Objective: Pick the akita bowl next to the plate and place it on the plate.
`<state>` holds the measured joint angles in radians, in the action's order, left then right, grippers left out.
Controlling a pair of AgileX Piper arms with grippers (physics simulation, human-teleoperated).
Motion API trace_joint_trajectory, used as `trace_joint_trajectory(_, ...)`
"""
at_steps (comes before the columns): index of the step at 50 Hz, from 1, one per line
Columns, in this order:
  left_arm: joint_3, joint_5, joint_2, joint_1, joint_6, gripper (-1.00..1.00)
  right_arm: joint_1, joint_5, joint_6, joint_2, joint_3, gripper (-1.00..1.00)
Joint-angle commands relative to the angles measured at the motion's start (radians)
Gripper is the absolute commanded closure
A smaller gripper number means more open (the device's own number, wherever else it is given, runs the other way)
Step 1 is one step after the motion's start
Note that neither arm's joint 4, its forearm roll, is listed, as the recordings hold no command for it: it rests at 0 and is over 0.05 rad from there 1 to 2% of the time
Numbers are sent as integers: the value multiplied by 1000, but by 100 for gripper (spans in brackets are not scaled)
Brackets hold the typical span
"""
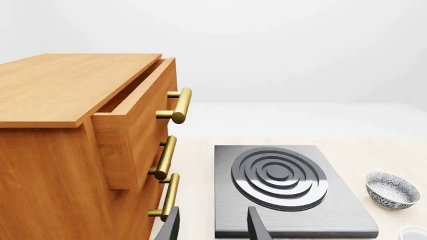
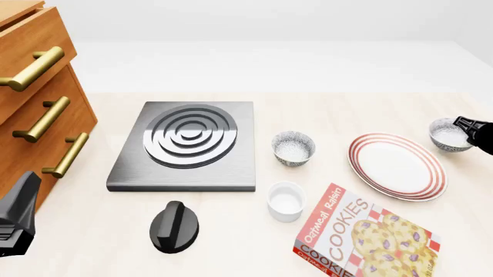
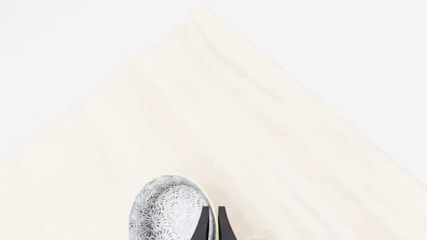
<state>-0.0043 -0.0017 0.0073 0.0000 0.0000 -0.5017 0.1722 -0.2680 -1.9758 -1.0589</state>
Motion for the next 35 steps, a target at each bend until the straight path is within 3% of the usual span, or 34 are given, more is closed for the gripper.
trace_joint_trajectory(1,0,0,0,0,0,-100,7,-17,-14,37,3,100)
trace_joint_trajectory(35,0,0,0,0,0,-100,32,-37,-31,136,53,100)
